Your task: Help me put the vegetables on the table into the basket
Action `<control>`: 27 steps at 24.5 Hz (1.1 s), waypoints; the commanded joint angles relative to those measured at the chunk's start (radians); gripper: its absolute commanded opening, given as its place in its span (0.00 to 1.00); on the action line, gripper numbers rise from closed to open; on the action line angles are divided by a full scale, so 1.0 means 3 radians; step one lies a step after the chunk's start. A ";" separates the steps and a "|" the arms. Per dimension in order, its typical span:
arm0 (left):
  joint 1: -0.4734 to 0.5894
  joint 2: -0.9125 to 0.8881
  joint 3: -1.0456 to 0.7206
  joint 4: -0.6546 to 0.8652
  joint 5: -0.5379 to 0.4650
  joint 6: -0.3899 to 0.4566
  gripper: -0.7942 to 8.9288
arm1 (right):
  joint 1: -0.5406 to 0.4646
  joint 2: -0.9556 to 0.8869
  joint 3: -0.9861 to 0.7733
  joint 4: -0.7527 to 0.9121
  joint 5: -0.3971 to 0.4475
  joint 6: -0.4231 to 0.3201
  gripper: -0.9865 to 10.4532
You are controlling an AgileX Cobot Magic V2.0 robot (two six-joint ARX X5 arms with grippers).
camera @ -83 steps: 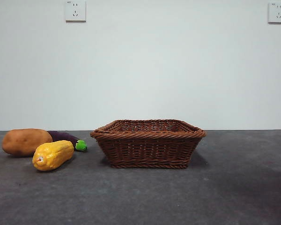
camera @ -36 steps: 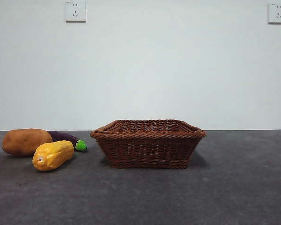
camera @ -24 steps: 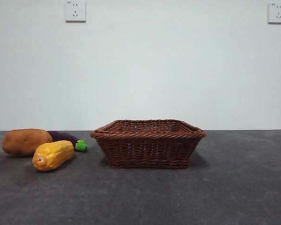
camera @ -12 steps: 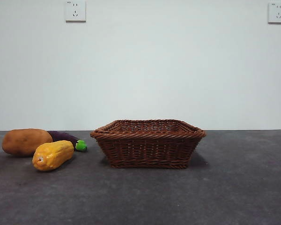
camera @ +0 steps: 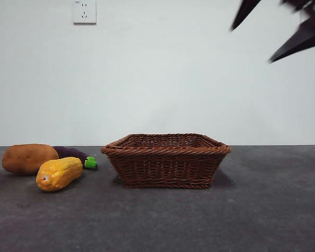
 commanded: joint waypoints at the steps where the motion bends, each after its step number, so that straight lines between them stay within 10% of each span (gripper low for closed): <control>1: -0.0008 0.0028 -0.0001 0.0033 0.0014 0.0042 0.74 | 0.0151 0.0529 0.0284 0.0011 0.0116 0.0022 0.66; 16: -0.0006 0.0113 -0.0001 0.0033 -0.0013 0.0043 0.74 | 0.0378 0.2017 0.0800 0.0121 0.0472 0.0028 0.57; 22: -0.0006 0.0205 -0.0001 0.0034 -0.0014 0.0057 0.74 | 0.0421 0.2125 0.0800 0.0201 0.0576 0.0023 0.17; 27: -0.0008 0.0221 -0.0001 0.0032 -0.0011 0.0067 0.74 | 0.0440 0.2125 0.0800 0.0145 0.0586 0.0029 0.11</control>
